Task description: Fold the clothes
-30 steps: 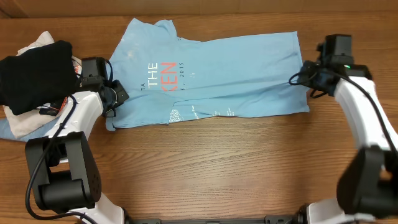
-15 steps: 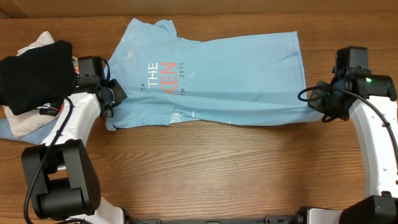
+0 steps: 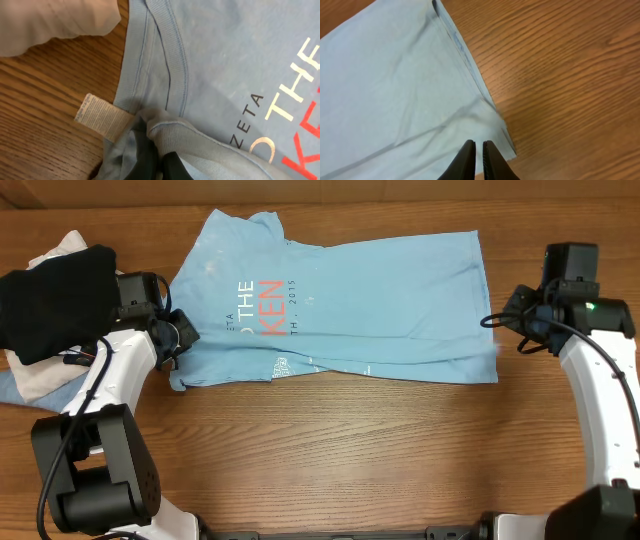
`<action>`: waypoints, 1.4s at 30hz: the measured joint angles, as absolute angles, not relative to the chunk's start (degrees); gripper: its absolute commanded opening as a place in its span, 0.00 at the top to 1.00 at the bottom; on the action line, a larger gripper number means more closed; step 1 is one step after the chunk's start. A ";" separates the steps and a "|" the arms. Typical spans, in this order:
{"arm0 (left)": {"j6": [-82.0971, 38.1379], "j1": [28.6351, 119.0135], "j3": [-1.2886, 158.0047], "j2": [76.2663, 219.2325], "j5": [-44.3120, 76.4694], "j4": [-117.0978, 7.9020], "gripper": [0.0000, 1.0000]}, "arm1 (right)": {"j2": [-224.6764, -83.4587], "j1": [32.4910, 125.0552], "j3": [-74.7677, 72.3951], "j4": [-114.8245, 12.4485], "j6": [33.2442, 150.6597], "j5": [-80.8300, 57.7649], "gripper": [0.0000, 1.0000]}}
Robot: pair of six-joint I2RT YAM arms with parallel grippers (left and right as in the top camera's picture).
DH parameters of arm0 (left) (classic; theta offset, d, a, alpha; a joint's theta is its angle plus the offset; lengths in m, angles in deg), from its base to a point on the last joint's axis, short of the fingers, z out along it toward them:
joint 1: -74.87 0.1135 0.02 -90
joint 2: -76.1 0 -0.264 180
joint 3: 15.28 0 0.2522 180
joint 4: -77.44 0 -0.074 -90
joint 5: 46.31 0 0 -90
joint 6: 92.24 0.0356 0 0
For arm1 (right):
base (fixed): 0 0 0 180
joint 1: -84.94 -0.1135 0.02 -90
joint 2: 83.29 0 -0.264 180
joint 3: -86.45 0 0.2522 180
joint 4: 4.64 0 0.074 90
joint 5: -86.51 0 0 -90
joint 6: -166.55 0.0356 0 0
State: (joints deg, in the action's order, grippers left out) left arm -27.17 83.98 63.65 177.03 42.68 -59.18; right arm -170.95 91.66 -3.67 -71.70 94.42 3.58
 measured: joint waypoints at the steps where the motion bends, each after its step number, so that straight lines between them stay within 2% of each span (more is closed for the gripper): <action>1: -27.17 83.98 63.65 177.03 42.63 -59.31 0.96 | -171.85 91.66 -3.67 -71.11 94.40 3.58 0.91; 12: -27.17 83.98 63.65 177.03 42.61 -59.68 0.96 | -181.95 91.66 -3.67 -71.33 94.36 3.38 0.83; 15: -27.17 83.98 63.65 177.03 42.61 -59.70 0.96 | -185.09 91.66 -3.67 -72.16 94.36 3.38 0.73; 29: -27.17 83.98 63.65 177.03 42.53 -59.68 0.96 | -191.41 91.66 -3.65 -72.49 94.33 3.38 0.70; 37: -27.17 83.98 63.65 177.03 42.39 -59.66 0.96 | -196.00 91.66 -3.58 -72.42 94.36 3.38 0.72; 42: -27.17 83.98 63.65 177.03 42.39 -59.66 0.96 | -196.35 91.66 -3.56 -71.85 94.42 3.38 0.90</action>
State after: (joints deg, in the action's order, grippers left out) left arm -27.17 83.98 63.65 177.03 42.39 -59.66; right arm -196.35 91.66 -3.56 -71.85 94.42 3.38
